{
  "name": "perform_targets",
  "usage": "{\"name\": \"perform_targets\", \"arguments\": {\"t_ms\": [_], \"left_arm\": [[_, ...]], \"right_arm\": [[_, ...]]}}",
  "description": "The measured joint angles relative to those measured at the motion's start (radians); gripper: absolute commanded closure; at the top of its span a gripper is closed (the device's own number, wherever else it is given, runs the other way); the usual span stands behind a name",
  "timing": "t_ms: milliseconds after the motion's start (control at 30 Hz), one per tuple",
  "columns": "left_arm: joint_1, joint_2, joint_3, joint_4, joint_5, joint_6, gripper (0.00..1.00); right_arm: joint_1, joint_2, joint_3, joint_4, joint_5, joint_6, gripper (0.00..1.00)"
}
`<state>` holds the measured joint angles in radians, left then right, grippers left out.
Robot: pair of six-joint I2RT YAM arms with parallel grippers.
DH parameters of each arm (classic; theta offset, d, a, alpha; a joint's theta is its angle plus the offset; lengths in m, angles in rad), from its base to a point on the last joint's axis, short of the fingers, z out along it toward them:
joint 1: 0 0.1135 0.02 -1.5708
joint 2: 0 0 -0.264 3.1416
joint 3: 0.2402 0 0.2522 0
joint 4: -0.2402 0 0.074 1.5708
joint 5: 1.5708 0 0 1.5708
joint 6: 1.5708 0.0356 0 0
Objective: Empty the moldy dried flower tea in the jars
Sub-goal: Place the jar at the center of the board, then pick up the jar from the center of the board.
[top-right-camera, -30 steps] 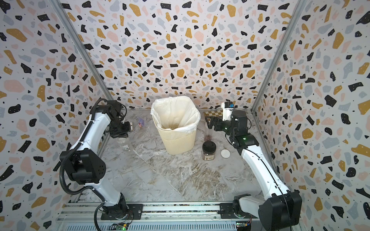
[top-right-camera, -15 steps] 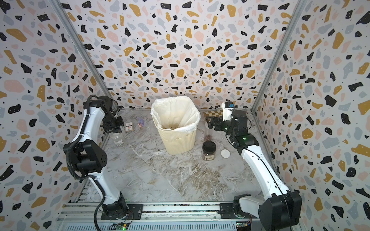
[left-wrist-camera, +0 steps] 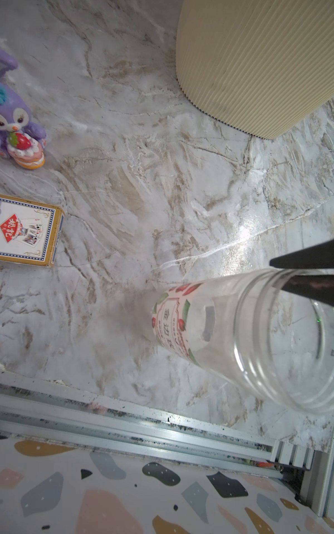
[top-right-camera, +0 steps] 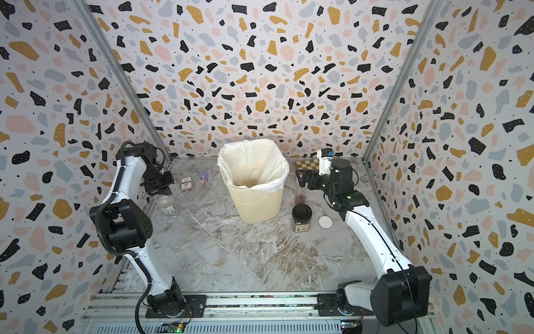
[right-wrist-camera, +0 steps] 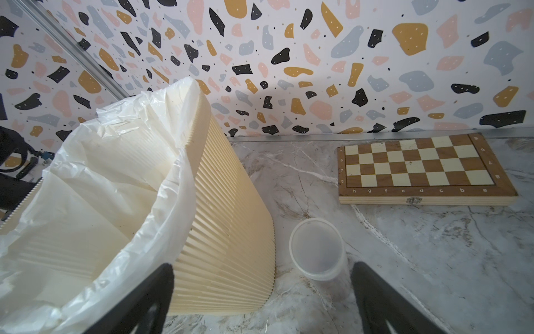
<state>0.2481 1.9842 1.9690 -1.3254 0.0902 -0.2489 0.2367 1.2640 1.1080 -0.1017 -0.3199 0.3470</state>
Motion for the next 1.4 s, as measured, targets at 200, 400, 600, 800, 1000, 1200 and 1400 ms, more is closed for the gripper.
{"name": "perform_targets", "arguments": {"t_ms": [200, 400, 600, 800, 1000, 1200, 1400], "left_arm": [[0.005, 0.0, -0.003, 0.01, 0.002, 0.003, 0.88], [0.013, 0.003, -0.002, 0.011, 0.001, 0.005, 0.77], [0.017, 0.003, 0.011, 0.011, -0.004, 0.008, 0.76], [0.017, -0.002, 0.013, 0.01, -0.016, 0.011, 0.72], [0.018, -0.043, 0.049, 0.006, -0.087, 0.021, 0.72], [0.019, -0.175, 0.08, 0.029, -0.113, 0.027, 0.65], [0.017, -0.345, -0.029, 0.173, 0.084, -0.014, 0.6]], "right_arm": [[0.0, 0.0, 0.0, 0.0, 0.001, 0.0, 0.03], [0.0, 0.0, 0.0, 0.0, 0.0, 0.0, 0.03], [0.0, 0.0, 0.0, 0.001, -0.001, 0.0, 0.03], [0.0, 0.0, 0.0, 0.001, -0.001, 0.0, 0.03], [0.0, 0.0, 0.0, 0.0, -0.001, -0.001, 0.03], [-0.006, 0.0, 0.0, -0.003, 0.0, -0.002, 0.02], [-0.012, 0.0, 0.0, -0.015, 0.02, 0.003, 0.03]]}}
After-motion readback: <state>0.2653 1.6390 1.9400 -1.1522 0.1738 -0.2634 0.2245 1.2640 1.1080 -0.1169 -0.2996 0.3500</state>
